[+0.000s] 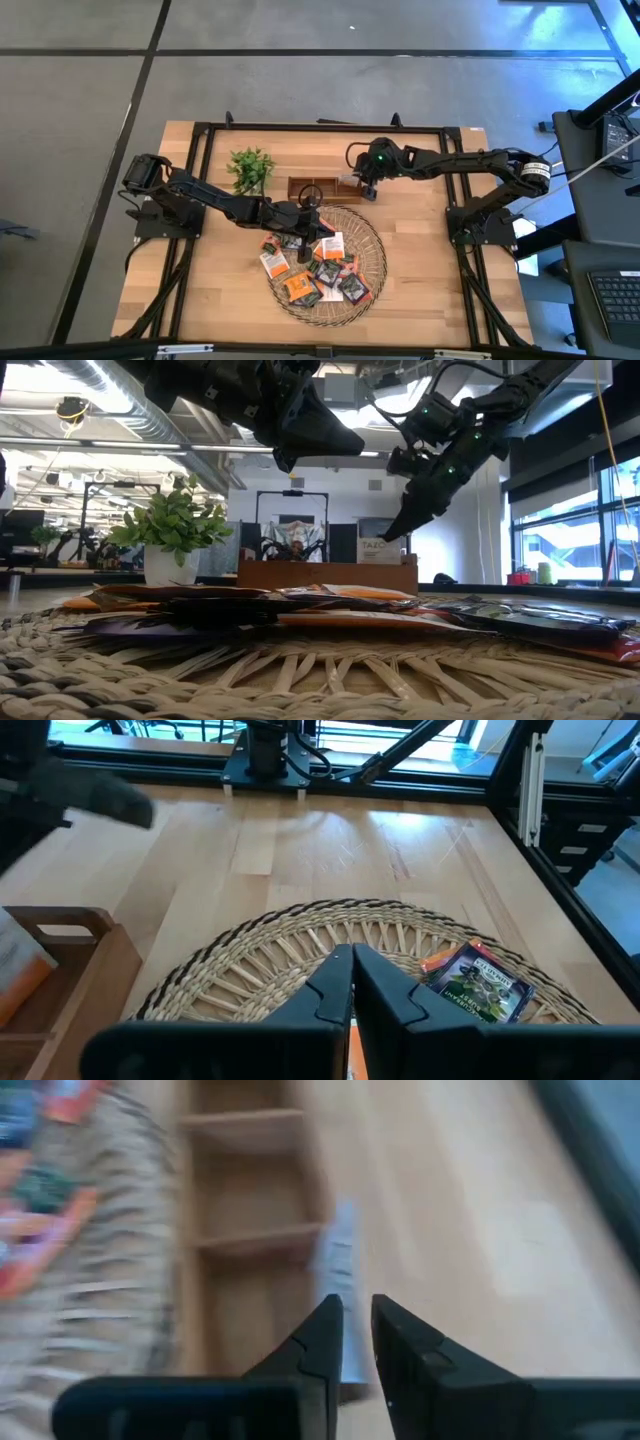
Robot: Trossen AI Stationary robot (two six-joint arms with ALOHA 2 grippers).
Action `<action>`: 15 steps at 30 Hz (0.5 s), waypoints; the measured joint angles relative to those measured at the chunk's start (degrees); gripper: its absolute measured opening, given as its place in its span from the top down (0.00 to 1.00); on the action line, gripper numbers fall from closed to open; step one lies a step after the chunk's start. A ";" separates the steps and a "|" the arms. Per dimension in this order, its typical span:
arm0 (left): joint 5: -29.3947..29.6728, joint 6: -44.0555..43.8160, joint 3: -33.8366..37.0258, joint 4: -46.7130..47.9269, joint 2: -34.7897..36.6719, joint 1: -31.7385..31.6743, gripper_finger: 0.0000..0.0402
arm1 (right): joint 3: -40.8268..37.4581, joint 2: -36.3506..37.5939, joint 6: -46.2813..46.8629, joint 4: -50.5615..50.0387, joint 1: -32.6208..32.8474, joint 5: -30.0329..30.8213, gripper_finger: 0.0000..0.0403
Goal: Pick & Place Tea
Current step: Put the white and orange tea bag into the right section of the wooden organizer
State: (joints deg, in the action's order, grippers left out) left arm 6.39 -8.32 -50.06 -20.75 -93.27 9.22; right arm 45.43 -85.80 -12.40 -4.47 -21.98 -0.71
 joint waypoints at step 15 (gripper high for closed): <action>-0.09 -1.52 -0.04 0.19 0.00 0.22 0.98 | 4.00 6.47 2.58 -2.72 3.81 7.12 0.84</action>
State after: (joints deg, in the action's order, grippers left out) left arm 6.31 -9.85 -50.11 -20.56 -93.27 9.44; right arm 49.43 -79.33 -9.82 -7.19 -18.16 6.41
